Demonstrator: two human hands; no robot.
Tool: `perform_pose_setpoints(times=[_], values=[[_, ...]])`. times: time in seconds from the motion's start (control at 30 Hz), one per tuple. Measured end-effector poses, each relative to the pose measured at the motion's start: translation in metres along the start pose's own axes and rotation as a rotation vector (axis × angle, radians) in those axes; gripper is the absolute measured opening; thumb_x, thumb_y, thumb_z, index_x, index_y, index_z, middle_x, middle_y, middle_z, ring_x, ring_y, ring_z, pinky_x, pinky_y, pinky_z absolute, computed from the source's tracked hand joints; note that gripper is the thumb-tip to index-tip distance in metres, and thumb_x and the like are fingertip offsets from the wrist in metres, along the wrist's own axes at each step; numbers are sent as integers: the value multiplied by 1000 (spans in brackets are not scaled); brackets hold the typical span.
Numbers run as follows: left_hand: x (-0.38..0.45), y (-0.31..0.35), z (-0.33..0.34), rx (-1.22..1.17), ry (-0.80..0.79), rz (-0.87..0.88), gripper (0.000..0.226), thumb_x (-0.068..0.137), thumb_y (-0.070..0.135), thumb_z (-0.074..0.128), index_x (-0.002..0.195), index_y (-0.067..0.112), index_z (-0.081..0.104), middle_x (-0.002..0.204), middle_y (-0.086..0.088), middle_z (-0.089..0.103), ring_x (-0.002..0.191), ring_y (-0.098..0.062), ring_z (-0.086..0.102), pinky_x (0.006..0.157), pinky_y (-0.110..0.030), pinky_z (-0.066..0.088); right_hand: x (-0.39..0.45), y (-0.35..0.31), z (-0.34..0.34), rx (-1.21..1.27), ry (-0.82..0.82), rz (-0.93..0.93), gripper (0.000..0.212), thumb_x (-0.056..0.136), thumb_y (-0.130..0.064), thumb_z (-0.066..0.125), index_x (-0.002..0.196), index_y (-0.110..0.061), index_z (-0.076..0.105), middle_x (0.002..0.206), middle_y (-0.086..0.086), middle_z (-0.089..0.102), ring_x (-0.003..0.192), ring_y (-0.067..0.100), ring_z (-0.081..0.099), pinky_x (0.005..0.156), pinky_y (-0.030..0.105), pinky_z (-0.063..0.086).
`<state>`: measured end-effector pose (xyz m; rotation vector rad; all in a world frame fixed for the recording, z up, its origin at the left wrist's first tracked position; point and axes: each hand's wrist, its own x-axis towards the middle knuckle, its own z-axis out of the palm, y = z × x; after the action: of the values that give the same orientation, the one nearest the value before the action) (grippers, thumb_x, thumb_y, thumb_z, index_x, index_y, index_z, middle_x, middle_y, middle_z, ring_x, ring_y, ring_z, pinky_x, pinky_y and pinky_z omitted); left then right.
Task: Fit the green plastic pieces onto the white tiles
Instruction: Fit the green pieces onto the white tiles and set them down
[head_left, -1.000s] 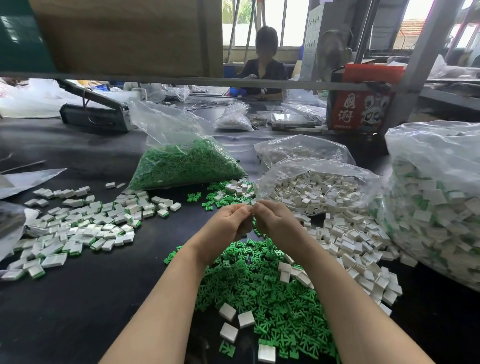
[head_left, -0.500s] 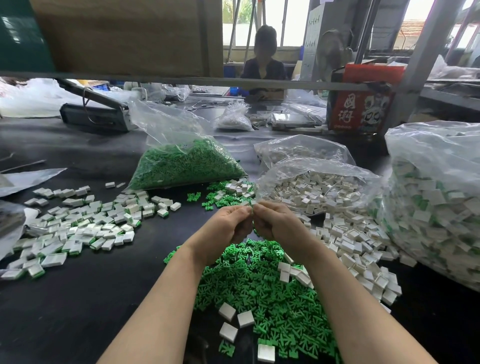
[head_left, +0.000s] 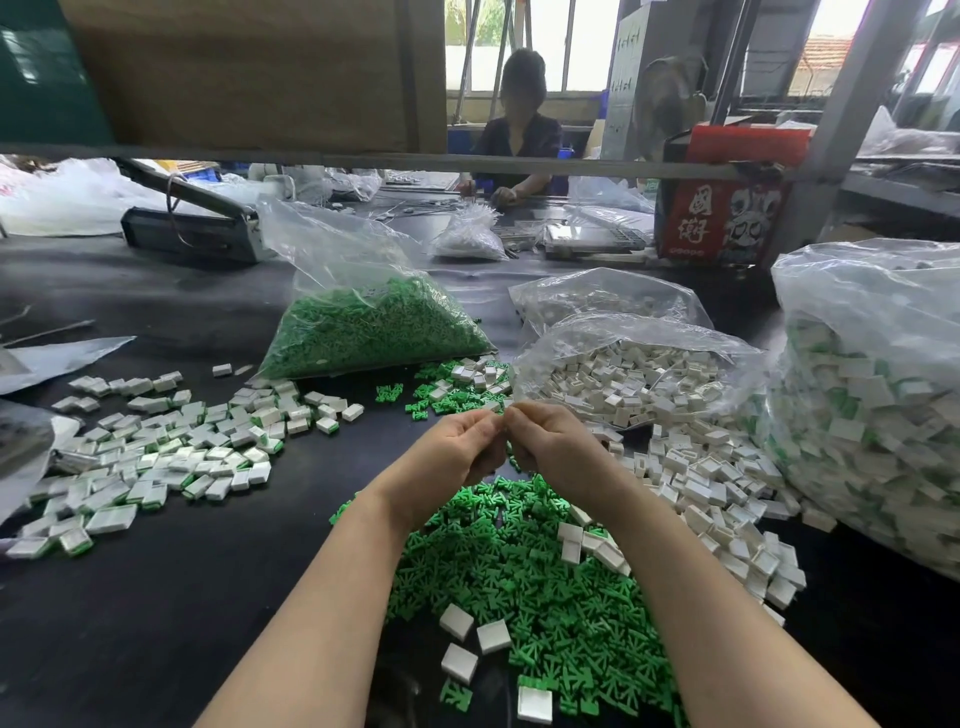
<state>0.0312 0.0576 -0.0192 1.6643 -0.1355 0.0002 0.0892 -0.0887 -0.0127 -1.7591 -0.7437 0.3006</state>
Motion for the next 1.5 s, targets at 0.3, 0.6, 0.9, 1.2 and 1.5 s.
perform_pose_setpoints(times=[0.3, 0.6, 0.9, 1.2, 1.5], values=[[1, 5, 14, -54, 107, 31, 31, 106, 20, 37, 86, 11, 59, 73, -8, 50, 63, -10, 42, 56, -19, 36, -8, -22, 7, -724, 47, -74, 14, 96, -25, 38, 91, -13, 44, 81, 10, 61, 72, 27, 55, 67, 43, 46], [3, 3, 14, 24, 188, 78, 32, 104, 22, 42, 94, -3, 60, 72, -6, 57, 66, -18, 49, 58, -21, 41, -4, -23, 11, -735, 61, 11, 36, 92, -22, 40, 127, -17, 45, 106, 10, 63, 92, 28, 60, 75, 38, 46], [3, 10, 17, 40, 289, 249, 22, 96, 36, 50, 111, 41, 64, 122, -7, 57, 107, 3, 60, 85, -9, 45, 1, -25, 5, 102, 217, 202, 40, 105, -43, 31, 99, -17, 62, 82, 8, 66, 56, 8, 58, 50, 29, 50], [2, 15, 23, 24, 249, 195, 30, 93, 38, 53, 121, 36, 64, 126, -17, 51, 120, -26, 57, 104, -46, 45, 2, -14, 5, 485, 82, 209, 60, 102, -48, 38, 117, 6, 59, 77, 7, 56, 57, 13, 42, 53, 29, 27], [3, 24, 24, -37, 488, 236, 10, 89, 2, 65, 87, 11, 69, 63, 6, 68, 57, -3, 62, 57, -16, 49, -1, -15, 3, 478, 43, 129, 77, 88, -59, 47, 116, 12, 56, 94, 27, 65, 59, 14, 43, 55, 30, 25]])
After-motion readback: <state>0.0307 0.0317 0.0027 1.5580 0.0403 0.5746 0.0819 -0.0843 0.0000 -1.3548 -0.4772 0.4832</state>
